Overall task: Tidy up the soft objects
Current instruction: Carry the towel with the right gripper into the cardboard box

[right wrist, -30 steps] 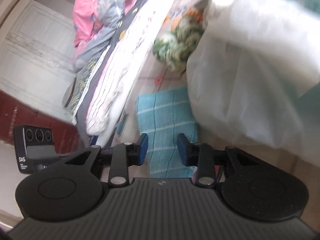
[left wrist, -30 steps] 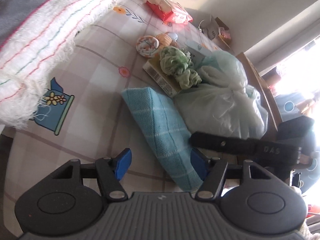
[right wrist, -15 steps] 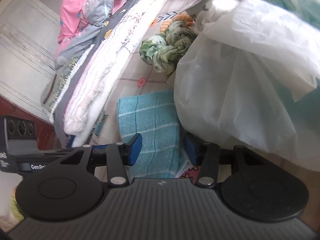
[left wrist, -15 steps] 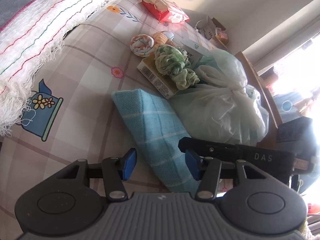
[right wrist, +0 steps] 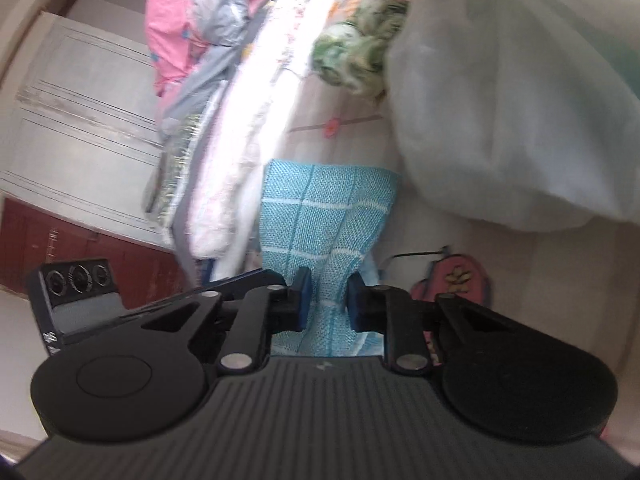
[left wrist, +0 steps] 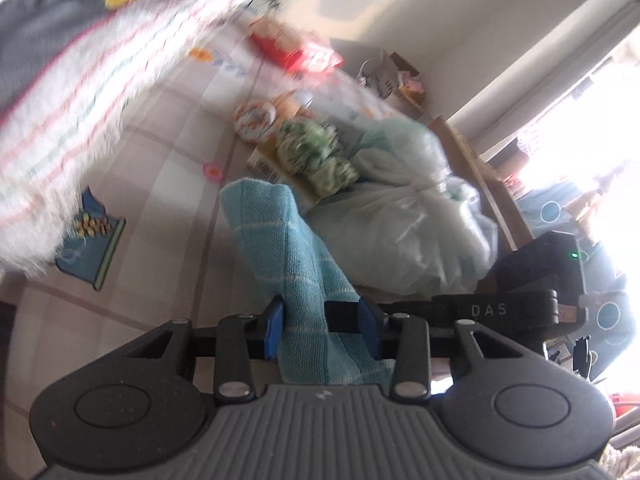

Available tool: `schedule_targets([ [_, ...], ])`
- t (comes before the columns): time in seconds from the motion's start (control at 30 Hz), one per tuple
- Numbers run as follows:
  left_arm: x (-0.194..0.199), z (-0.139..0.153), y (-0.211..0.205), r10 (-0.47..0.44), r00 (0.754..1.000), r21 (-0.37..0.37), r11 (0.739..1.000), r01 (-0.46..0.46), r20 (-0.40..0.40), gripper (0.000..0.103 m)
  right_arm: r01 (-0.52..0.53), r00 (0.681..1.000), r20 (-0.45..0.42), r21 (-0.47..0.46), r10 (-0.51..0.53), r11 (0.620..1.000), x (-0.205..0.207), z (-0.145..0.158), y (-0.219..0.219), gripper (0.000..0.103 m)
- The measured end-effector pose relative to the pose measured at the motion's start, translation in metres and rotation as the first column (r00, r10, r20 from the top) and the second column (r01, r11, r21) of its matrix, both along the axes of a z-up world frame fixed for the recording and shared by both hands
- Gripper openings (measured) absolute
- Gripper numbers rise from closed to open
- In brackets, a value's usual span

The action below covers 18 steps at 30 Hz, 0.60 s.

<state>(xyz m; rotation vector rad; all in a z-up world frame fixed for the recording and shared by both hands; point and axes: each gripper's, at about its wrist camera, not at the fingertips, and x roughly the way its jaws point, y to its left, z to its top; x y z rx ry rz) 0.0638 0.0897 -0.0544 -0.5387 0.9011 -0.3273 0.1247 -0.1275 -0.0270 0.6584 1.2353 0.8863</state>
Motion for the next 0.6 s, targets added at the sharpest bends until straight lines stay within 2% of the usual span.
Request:
schedule_targets([
  [0.2,-0.004,0.043,-0.012,-0.052,0.993,0.016,0.999,0.051,0.104,0.042,0.008,0.997,0.074,0.074,-0.013,0.997,-0.003,0.037,-0.014,0.016],
  [0.33,0.014,0.077,-0.048,-0.138,0.974,0.060,0.990,0.129,0.177,0.043,0.065,0.985,0.151,0.107,-0.081,0.992,-0.005,0.070,-0.050,0.015],
  [0.47,0.045,0.102,-0.103,-0.256,0.939,0.068,0.967,0.247,0.231,0.043,0.174,0.955,0.222,0.112,-0.195,0.978,-0.003,0.100,-0.113,0.015],
  [0.6,0.085,0.112,-0.181,-0.393,0.881,0.075,0.919,0.388,0.264,0.043,0.306,0.904,0.296,0.052,-0.308,0.950,-0.003,0.126,-0.190,0.015],
])
